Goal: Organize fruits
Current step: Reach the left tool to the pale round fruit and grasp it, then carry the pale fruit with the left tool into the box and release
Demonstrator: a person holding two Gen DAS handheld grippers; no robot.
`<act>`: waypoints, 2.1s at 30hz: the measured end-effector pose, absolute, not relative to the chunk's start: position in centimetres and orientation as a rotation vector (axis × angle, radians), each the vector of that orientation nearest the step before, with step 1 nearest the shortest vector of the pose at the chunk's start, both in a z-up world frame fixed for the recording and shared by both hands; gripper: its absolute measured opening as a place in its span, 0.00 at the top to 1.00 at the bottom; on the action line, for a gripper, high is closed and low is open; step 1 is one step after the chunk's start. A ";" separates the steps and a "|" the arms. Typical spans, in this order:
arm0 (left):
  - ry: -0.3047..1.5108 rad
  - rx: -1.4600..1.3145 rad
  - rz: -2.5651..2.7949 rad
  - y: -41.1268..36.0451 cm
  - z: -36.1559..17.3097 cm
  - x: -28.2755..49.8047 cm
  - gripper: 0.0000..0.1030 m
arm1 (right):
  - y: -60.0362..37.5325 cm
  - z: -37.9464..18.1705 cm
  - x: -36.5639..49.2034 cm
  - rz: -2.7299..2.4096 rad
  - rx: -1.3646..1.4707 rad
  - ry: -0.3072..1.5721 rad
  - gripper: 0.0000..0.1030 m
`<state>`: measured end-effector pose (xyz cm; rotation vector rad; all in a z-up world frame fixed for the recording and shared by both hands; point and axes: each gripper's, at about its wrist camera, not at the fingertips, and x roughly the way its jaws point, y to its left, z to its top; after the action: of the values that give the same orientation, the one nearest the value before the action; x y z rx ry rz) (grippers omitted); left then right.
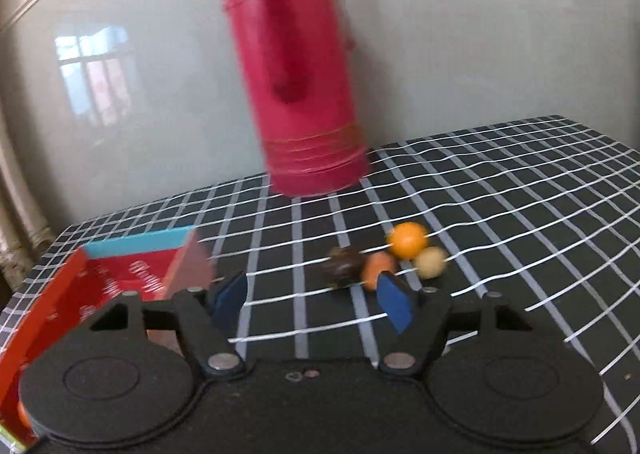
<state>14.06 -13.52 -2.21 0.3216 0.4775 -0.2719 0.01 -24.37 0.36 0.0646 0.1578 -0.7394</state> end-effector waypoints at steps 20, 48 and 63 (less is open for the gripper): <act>0.593 0.282 -0.337 -21.6 -5.5 16.5 0.72 | -29.0 0.3 -1.9 -0.861 0.105 0.155 0.00; 0.505 0.188 -0.243 -15.7 -2.3 16.1 0.87 | -28.3 0.8 -1.5 -0.844 0.117 0.141 0.00; 0.510 0.093 0.083 -2.0 0.7 15.8 0.87 | -21.9 1.1 1.7 -0.641 0.109 0.156 0.00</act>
<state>15.79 -2.04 0.71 0.0926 0.5104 0.0832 1.69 -21.92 1.07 0.1088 0.1563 -0.6412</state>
